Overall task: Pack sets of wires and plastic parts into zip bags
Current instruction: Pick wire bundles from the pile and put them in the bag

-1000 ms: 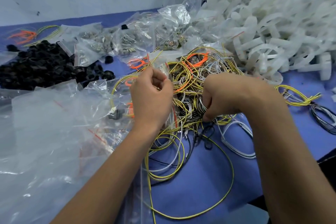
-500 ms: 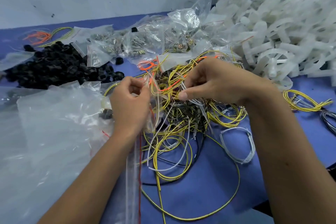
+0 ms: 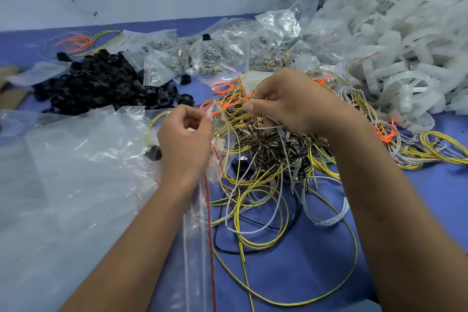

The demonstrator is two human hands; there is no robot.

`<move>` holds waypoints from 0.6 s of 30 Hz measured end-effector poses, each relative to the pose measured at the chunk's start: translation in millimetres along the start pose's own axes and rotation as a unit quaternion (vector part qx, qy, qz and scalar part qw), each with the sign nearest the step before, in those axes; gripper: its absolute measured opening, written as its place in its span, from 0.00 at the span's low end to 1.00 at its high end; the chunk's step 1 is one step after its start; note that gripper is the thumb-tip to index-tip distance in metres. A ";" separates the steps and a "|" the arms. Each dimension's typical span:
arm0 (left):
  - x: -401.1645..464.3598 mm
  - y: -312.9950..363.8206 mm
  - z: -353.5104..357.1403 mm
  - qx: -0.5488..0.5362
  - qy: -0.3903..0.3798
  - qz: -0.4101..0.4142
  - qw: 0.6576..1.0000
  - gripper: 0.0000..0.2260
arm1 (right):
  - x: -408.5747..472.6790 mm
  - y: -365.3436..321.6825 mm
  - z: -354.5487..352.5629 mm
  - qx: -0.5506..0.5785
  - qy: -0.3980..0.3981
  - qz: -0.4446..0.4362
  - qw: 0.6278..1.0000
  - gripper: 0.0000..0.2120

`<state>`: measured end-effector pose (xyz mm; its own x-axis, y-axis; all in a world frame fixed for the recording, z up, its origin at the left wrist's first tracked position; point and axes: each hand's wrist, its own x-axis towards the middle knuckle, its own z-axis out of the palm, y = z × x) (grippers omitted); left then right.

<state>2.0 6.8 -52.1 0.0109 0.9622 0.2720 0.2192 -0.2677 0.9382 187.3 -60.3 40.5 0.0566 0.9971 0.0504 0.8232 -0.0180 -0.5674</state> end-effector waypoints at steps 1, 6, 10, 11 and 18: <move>0.0 -0.4 0.6 0.003 -0.003 0.005 1.000 0.07 | 0.0 -2.2 -1.2 -0.010 0.013 -0.001 1.000 0.18; -1.8 1.1 1.7 0.009 -0.006 0.018 1.000 0.08 | -5.1 -8.5 -14.7 0.086 0.029 -0.029 0.995 0.16; -0.9 2.7 0.5 0.002 -0.001 0.008 1.000 0.08 | -5.9 -7.7 -19.7 0.187 0.007 -0.081 0.979 0.14; -0.5 2.7 0.1 -0.007 0.000 -0.001 1.000 0.07 | -4.3 -9.0 -17.3 0.214 0.033 -0.101 0.971 0.12; -0.2 4.5 -1.8 -0.067 0.038 -0.037 0.996 0.05 | 9.6 -6.0 13.9 0.298 0.232 -0.046 0.925 0.10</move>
<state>1.2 5.3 -47.5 -0.0746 0.9744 0.2121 0.0846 -0.2057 0.9749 175.0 -49.7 33.0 0.3518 0.8509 0.3902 0.3864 0.2476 -0.8885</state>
